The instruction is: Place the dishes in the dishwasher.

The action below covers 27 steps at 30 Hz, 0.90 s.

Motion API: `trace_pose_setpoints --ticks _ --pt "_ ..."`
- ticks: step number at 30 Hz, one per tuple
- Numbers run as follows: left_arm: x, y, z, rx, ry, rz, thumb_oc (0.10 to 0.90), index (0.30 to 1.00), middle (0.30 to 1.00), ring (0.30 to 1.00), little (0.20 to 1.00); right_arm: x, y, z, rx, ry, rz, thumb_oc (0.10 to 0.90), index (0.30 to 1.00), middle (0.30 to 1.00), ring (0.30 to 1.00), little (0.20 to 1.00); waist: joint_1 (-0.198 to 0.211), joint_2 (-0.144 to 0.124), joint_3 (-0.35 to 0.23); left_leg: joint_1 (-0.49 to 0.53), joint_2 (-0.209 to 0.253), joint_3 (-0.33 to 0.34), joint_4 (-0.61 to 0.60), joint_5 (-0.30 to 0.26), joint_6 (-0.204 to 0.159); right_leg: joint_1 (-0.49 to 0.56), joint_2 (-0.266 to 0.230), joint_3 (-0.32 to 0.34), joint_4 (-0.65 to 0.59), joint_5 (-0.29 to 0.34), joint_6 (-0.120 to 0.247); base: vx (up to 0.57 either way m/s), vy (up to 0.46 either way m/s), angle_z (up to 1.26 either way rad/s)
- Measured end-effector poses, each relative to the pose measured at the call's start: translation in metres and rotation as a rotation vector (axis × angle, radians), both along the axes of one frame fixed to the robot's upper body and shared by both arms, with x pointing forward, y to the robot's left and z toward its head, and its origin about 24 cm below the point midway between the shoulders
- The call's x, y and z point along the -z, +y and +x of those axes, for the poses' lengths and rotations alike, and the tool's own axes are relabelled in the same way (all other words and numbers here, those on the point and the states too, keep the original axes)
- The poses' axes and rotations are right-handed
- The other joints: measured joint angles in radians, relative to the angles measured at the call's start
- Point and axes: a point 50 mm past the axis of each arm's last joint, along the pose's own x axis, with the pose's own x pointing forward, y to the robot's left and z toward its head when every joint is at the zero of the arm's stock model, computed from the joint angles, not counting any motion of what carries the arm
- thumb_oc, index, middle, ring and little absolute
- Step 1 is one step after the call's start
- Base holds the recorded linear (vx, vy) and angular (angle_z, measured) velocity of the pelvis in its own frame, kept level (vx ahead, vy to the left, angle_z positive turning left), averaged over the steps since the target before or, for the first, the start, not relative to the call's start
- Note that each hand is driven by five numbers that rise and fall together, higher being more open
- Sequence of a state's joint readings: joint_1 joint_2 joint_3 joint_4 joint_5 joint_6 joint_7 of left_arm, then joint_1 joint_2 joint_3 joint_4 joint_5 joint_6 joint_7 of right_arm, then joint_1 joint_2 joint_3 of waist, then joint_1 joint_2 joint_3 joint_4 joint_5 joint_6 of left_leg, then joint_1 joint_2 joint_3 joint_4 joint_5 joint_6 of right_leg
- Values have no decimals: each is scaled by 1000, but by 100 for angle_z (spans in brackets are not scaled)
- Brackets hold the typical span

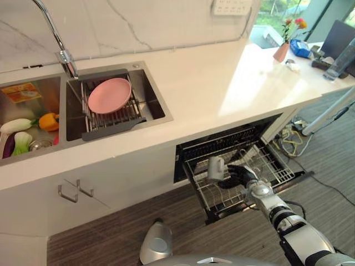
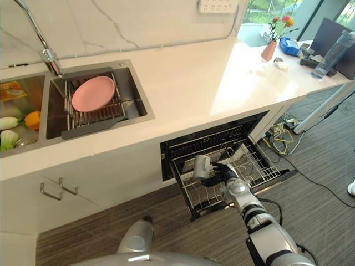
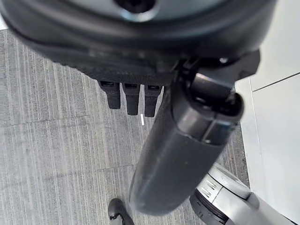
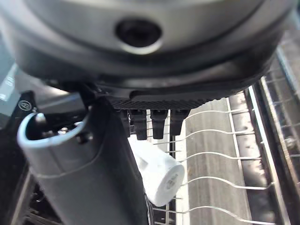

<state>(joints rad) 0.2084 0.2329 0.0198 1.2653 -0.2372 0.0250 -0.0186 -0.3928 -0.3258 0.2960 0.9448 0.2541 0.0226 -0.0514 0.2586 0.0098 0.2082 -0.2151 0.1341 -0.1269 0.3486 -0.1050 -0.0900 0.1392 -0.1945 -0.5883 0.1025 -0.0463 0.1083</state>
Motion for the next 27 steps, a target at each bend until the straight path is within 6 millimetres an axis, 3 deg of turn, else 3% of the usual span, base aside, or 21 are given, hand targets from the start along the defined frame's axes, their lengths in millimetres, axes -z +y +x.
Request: trace_pose_setpoints --ticks 2,4,5,6,7,9,10,12,13,14,15,16,19,21,22,25,26,27 --pt "0 -1 6 -17 -27 1 800 900 900 900 900 -15 4 6 53 -116 78 800 900 900 900 900 -1 6 5 -33 0 -21 -2 16 -6 -29 4 -15 7 -2 -2 -87 2 26" --pt "0 -1 13 -31 -45 5 800 900 900 900 900 -28 3 11 89 -202 121 800 900 900 900 900 3 29 23 -54 -8 -31 -32 41 -4 -44 8 -36 13 -1 -3 -178 15 65" --pt "0 -2 30 -38 -89 27 800 900 900 900 900 -39 -10 3 176 -303 162 800 900 900 900 900 -17 43 36 -83 -11 -7 -104 91 -7 -43 -5 -96 4 -9 2 -187 69 138" --pt "0 -4 39 -61 -115 30 800 900 900 900 900 -43 -17 -2 217 -337 169 800 900 900 900 900 -28 34 50 -96 15 60 -123 96 -18 -37 -11 -147 -10 -5 7 -168 162 155" --pt "0 -6 42 -64 -123 35 800 900 900 900 900 -44 -22 -5 242 -348 162 800 900 900 900 900 -35 48 47 -99 29 119 -143 96 -6 -39 -22 -173 -3 7 11 -100 124 98" --pt "3 -14 40 -69 -101 12 800 900 900 900 900 -46 -34 -13 295 -374 141 800 900 900 900 900 -67 49 53 -97 101 357 -157 111 -23 -25 -58 -240 3 14 21 -41 237 100" --pt "6 -25 28 -75 -58 -12 800 900 900 900 900 -46 -45 -18 327 -377 104 800 900 900 900 900 -102 59 53 -54 118 414 -193 178 -55 -9 -104 -222 31 22 32 -33 413 101" --pt "7 -28 25 -80 -43 -20 800 900 900 900 900 -45 -49 -21 355 -377 96 800 900 900 900 900 -101 34 80 -40 67 374 -156 188 -23 -27 -186 -142 102 33 19 -25 364 13" --pt "7 -26 23 -83 -40 -14 800 900 900 900 900 -45 -47 -21 355 -381 105 800 900 900 900 900 -88 25 85 -32 39 309 -132 159 -14 -45 -210 -101 123 38 10 -102 440 -52" --pt "6 -22 23 -116 -36 12 800 900 900 900 900 -47 -37 -20 326 -398 140 800 900 900 900 900 -90 16 107 -19 7 234 -111 117 18 -49 -217 -50 140 51 -13 -106 447 -36" --pt "6 -21 31 -111 -57 24 800 900 900 900 900 -48 -37 -23 323 -403 150 800 900 900 900 900 -99 23 113 -20 9 222 -99 110 29 -49 -197 -49 116 56 -29 -115 588 7" --pt "4 -16 37 -109 -70 39 800 900 900 900 900 -49 -36 -29 355 -424 179 800 900 900 900 900 -108 20 112 -30 -5 214 -86 90 39 -30 -204 -68 113 143 -71 -24 305 45" --pt "4 -17 41 -106 -83 47 800 900 900 900 900 -53 -33 -37 461 -476 234 800 900 900 900 900 -142 10 104 3 -51 217 -77 50 74 -12 -257 -66 134 204 -49 -28 346 20" --pt "4 -18 42 -87 -79 61 800 900 900 900 900 -57 -37 -41 497 -506 238 800 900 900 900 900 -140 -1 89 11 -83 219 -63 40 87 -5 -285 -39 136 237 -23 -18 268 -12" --pt "4 -19 42 -97 -85 65 800 900 900 900 900 -56 -41 -44 546 -516 249 800 900 900 900 900 -148 -7 85 23 -99 219 -64 37 94 11 -295 -37 131 246 -28 11 269 5" --pt "3 -17 43 -61 -82 88 800 900 900 900 900 -56 -56 -53 701 -529 212 800 900 900 900 900 -163 -30 24 29 -131 223 -47 9 126 2 -312 54 140 324 -55 55 277 17" --pt "3 -15 44 -64 -79 102 800 900 900 900 900 -66 -61 -55 742 -572 192 800 900 900 900 900 -197 -42 14 48 -160 191 -45 -2 159 -45 -332 200 248 361 -62 96 251 49" --pt "3 -12 44 -63 -76 111 800 900 900 900 900 -63 -62 -60 746 -562 155 800 900 900 900 900 -211 -48 9 62 -159 178 -54 -12 172 -88 -303 311 305 250 15 119 195 40"
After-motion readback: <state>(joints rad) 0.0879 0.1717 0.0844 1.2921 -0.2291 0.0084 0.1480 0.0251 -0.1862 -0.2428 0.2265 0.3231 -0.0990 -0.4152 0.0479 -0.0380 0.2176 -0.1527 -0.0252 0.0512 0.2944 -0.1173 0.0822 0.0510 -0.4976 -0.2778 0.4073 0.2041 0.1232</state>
